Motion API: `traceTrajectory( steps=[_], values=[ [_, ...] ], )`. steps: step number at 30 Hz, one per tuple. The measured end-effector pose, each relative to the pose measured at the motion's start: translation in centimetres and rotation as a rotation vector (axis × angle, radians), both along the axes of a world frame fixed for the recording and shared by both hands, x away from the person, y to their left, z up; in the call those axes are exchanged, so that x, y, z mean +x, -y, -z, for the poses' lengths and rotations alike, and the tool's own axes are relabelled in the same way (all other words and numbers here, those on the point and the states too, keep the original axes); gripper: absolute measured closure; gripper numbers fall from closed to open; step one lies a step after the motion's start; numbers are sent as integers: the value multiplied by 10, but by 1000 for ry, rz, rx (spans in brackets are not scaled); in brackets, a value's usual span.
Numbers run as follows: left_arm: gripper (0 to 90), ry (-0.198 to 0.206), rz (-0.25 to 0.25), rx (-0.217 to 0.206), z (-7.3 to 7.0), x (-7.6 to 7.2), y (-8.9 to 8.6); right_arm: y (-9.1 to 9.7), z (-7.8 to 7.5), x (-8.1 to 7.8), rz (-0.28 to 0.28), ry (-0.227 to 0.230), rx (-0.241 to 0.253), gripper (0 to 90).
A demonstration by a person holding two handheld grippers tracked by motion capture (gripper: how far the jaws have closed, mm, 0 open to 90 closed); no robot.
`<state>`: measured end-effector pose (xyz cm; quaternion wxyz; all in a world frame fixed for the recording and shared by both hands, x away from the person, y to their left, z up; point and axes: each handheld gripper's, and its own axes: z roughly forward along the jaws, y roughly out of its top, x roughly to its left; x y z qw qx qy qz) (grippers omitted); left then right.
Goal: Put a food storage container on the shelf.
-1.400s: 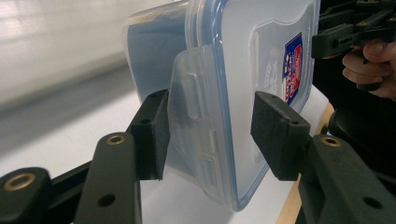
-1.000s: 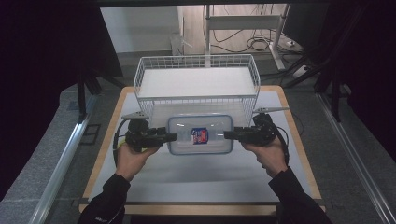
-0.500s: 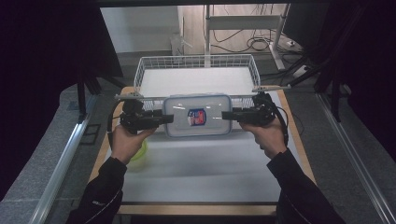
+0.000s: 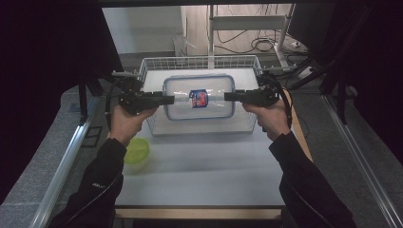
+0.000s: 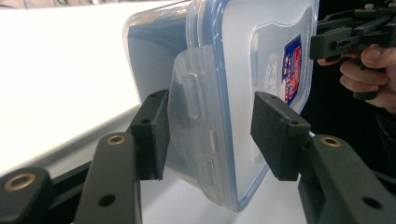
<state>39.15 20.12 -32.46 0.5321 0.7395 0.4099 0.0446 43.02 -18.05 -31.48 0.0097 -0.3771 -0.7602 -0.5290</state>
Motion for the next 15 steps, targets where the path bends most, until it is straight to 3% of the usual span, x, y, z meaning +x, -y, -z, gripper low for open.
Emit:
traceTrajectory(
  steps=[7,15],
  values=[
    [486,6,5,-6,-13,25,-1,-1,-13,24,19,3,22,510],
    [486,8,-6,-36,-21,47,-4,-1,-16,41,35,-15,51,511]
  ],
)
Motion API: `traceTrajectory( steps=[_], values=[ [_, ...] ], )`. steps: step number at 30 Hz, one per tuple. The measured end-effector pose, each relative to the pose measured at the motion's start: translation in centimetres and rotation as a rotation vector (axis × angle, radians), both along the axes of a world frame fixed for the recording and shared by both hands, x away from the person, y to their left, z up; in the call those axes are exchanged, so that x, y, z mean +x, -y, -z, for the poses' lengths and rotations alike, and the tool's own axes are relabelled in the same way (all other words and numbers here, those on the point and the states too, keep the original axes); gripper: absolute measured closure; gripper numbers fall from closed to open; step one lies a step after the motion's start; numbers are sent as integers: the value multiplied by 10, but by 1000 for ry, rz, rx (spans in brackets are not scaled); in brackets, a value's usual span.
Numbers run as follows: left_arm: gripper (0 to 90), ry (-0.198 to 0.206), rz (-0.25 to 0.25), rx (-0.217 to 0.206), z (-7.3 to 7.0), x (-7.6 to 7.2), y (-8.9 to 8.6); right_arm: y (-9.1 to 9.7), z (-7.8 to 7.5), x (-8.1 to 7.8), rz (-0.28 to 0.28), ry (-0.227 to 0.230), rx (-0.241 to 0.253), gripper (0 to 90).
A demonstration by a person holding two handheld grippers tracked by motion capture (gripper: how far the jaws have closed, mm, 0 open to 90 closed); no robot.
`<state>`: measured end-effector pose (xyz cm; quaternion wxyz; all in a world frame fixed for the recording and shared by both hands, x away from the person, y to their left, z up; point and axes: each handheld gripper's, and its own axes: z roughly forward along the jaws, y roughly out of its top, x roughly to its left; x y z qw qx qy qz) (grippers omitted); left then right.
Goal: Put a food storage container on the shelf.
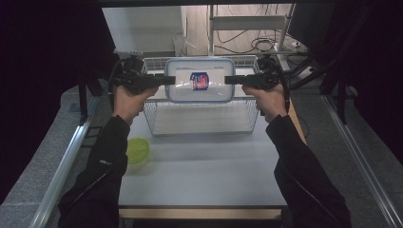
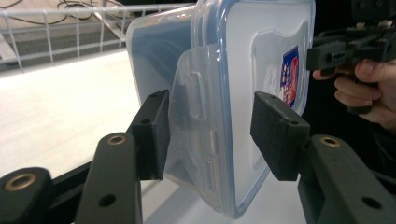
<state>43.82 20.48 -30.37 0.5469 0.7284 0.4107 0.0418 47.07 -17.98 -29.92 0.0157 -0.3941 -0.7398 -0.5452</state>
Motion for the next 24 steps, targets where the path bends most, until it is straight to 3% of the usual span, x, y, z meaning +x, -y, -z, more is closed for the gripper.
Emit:
traceTrajectory(
  steps=[9,11,15,18,24],
  values=[
    [486,-11,-13,-27,8,19,-1,-1,0,23,26,-29,22,512],
    [490,-13,-10,-51,11,21,-3,0,0,26,31,-34,40,525],
    [491,14,-13,-61,14,22,-3,1,1,32,31,-42,49,522],
    [489,27,-15,-58,15,22,-3,2,3,33,35,-38,60,522],
    [471,68,-14,-11,14,17,0,1,4,32,35,-21,57,511]
  ],
)
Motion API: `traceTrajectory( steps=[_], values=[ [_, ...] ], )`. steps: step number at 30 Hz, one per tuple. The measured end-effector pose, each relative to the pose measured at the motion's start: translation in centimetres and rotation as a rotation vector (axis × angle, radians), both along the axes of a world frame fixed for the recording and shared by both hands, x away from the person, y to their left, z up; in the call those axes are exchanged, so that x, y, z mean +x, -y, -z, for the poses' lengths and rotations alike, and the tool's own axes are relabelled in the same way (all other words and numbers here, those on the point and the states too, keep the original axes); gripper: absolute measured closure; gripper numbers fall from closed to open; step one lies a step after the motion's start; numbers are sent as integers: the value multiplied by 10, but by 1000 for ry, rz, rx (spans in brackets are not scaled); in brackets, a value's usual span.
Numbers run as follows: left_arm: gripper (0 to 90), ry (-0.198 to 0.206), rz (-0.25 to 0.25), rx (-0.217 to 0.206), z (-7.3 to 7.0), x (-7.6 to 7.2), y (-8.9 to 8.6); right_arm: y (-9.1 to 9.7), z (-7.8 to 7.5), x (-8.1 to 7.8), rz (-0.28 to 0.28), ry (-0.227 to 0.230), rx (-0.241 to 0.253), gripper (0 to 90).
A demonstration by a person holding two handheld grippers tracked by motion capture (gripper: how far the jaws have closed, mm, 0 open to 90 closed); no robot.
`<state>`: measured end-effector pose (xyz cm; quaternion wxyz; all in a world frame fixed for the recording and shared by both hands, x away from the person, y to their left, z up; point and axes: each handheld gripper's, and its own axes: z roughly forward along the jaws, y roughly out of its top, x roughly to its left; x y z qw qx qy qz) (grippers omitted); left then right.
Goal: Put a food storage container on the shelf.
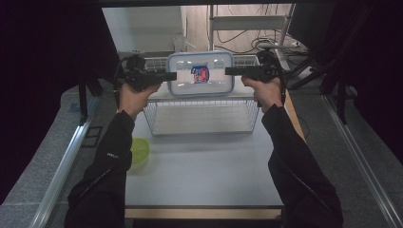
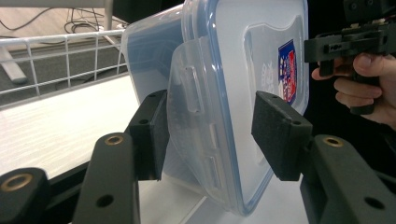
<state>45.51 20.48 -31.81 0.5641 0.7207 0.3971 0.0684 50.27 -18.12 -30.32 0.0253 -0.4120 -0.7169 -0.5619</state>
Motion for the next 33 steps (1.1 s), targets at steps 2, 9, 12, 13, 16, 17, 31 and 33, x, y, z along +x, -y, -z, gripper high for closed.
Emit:
traceTrajectory(
  steps=[2,9,12,13,16,17,31,33],
  values=[
    [469,6,-4,12,-1,-1,1,0,0,0,0,2,-1,508],
    [437,20,-37,14,1,2,3,-1,2,0,8,4,-2,503],
    [428,17,-45,8,2,2,3,0,4,2,10,3,5,503],
    [418,18,-53,20,2,2,4,0,4,2,10,0,5,502],
    [402,21,-63,63,5,2,7,0,5,3,21,-4,0,482],
    [402,18,-60,58,6,2,7,0,5,3,21,-4,0,482],
    [392,50,-65,114,9,-4,13,6,5,0,100,77,-93,535],
    [433,58,-70,124,10,-7,12,10,1,-9,105,111,-102,626]
  ],
)
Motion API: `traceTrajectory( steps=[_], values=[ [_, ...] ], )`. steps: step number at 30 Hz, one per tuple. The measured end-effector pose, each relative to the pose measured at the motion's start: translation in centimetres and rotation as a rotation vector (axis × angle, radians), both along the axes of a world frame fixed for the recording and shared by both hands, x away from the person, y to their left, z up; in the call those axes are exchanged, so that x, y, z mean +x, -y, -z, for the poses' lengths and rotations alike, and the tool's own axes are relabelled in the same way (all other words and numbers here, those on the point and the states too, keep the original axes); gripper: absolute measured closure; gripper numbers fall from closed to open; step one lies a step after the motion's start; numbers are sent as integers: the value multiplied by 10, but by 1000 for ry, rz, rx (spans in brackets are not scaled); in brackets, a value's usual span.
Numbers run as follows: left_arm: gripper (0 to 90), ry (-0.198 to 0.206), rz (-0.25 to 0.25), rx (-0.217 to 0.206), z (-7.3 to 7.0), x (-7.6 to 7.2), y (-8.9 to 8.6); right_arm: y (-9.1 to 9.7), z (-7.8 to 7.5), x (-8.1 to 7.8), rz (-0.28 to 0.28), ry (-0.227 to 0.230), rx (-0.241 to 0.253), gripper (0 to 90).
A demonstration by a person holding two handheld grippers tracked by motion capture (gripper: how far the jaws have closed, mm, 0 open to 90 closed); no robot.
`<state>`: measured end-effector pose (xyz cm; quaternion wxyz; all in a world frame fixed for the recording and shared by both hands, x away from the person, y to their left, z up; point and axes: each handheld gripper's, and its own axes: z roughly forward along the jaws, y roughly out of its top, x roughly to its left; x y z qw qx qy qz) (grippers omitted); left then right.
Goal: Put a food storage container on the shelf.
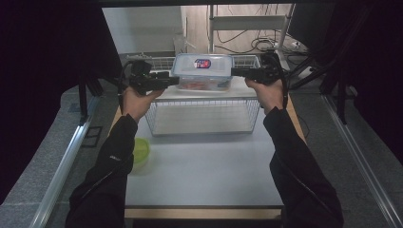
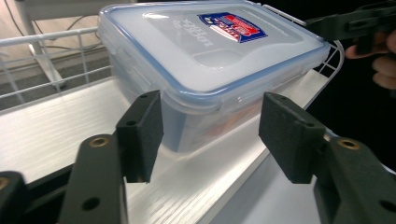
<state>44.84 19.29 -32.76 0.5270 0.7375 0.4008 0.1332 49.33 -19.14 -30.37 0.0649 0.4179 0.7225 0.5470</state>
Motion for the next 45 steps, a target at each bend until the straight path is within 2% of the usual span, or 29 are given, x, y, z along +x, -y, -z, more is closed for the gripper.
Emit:
traceTrajectory(
  steps=[1,3,4,5,6,7,9,10,13,16,18,22,24,25,28,31,39,40,41,45],
  values=[
    [455,3,2,6,1,-2,0,1,-1,-4,2,12,-10,681],
    [533,6,8,11,3,-5,0,4,-3,-17,6,65,-38,814],
    [620,1,13,20,7,-6,3,4,1,-26,-42,80,-41,886],
    [653,-3,11,26,8,-6,4,2,5,-28,-68,72,-52,894],
    [683,-3,11,26,8,-6,4,2,5,-28,-68,72,-52,894],
    [683,-11,8,27,10,-5,7,0,8,-28,-83,65,-66,895],
    [720,-23,5,34,14,-2,11,-8,18,-26,-100,47,-122,895],
    [728,-24,2,43,15,-1,13,-11,22,-23,-98,39,-134,895],
    [761,-18,4,52,16,0,18,-13,28,-13,-108,15,-105,896],
    [776,-7,4,61,15,-1,21,-15,28,-7,-85,20,-119,896],
    [776,-5,2,62,15,-1,21,-16,28,-4,-99,13,-100,896],
    [774,-5,-14,58,15,-2,20,-21,27,-4,-103,21,-110,897],
    [759,-3,-21,59,17,-3,18,-24,27,-5,-106,22,-125,896],
    [722,-6,-14,43,18,-5,15,-27,28,-7,-102,28,-139,894],
    [704,-2,-9,29,18,-8,12,-27,29,-9,-105,35,-141,878],
    [623,2,-1,39,19,-16,12,-26,29,-18,-117,53,-149,836],
    [503,34,28,85,26,-38,13,-25,34,-35,-134,86,-179,664],
    [476,40,31,90,27,-41,13,-24,36,-40,-134,95,-183,617],
    [476,46,32,95,28,-44,12,-24,36,-40,-134,95,-183,617],
    [395,76,36,119,32,-58,13,-23,40,-51,-144,105,-188,525]
  ],
)
